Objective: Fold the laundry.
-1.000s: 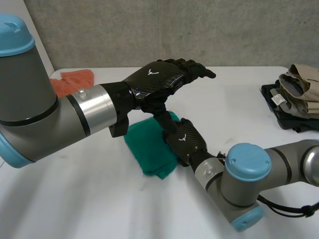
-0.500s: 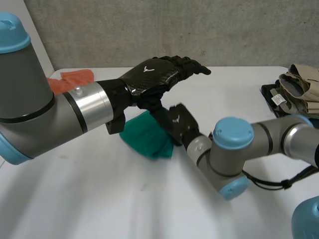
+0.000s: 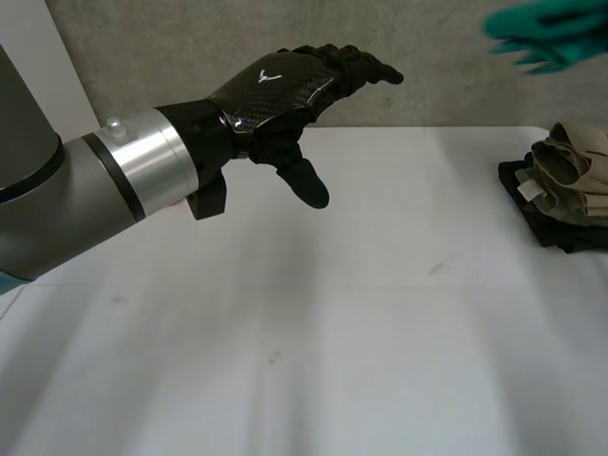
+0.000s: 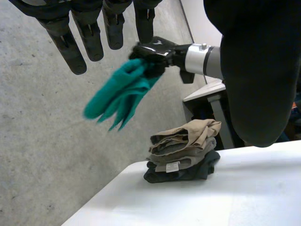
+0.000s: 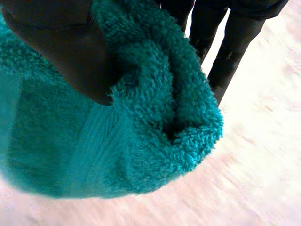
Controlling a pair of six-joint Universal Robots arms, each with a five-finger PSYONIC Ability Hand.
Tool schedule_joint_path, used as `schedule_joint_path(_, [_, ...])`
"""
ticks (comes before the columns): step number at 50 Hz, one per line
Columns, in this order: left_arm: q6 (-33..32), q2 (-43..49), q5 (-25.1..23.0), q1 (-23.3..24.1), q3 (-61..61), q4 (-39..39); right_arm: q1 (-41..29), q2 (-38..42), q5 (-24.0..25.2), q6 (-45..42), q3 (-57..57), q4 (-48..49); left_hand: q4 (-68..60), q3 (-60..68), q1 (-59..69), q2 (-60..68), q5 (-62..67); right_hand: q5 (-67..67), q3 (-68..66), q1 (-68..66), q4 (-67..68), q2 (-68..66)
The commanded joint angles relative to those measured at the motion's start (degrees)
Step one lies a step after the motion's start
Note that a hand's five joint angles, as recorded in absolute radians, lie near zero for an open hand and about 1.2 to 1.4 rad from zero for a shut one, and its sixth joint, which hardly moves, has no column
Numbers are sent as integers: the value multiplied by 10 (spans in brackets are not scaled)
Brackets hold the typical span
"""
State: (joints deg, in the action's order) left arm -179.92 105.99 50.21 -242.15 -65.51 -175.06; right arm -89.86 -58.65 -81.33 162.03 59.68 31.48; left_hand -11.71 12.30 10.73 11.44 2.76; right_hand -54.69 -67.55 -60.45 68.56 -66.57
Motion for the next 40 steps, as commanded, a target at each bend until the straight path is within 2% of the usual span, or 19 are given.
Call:
schedule_joint_path(1, [0,6,-1,8,-11,0,139,106,121,19,18,37,13,-19,-3,-11,-24,-153,-124,-196,114,-134])
schedule_joint_path(5, [0,12,0,13,-16,-4,185,175,204,13,18,39,13,-19,-3,-11,-24,-153,-124,-196,114,-134])
schedule_joint_path(11, [-2,28,0,23,-17,-5,210,201,254,10,28,34,10,-16,0,-7,-20,-132,-103,-174,93,-113])
schedule_joint_path(12, [-2,28,0,24,-17,-5,215,195,260,10,35,34,10,-16,0,-7,-20,399,428,357,-438,418])
schedule_joint_path(13, [-2,28,0,25,-17,-5,217,191,259,12,38,34,10,-16,0,-7,-20,547,576,504,-586,566])
schedule_joint_path(18, [-2,25,0,26,-14,-5,220,150,262,21,61,34,8,-14,2,-6,-19,547,576,504,-586,566])
schedule_joint_path(25, [-2,19,1,27,-16,-5,225,53,253,38,116,31,10,-16,0,-7,-20,547,576,504,-586,566])
schedule_joint_path(28, [-2,19,2,31,-16,-5,242,16,247,53,138,3,10,-16,0,-7,-20,547,576,504,-586,566])
schedule_joint_path(33, [-2,19,4,32,-18,-2,278,-42,199,50,122,-122,10,-16,0,-7,-20,547,576,504,-586,566])
schedule_joint_path(34, [0,18,4,33,-18,-1,292,-57,165,46,101,-175,10,-16,0,-7,-20,547,576,504,-586,566])
schedule_joint_path(36, [0,16,4,33,-19,0,305,-63,125,34,77,-221,10,-16,0,-7,-20,547,576,504,-586,566])
schedule_joint_path(37, [0,15,5,32,-19,1,318,-62,83,8,49,-264,10,-16,0,-7,-20,547,576,504,-586,566])
schedule_joint_path(40, [0,5,5,32,-23,-2,323,-61,15,-59,1,-310,8,-14,2,-6,-19,547,576,504,-586,566])
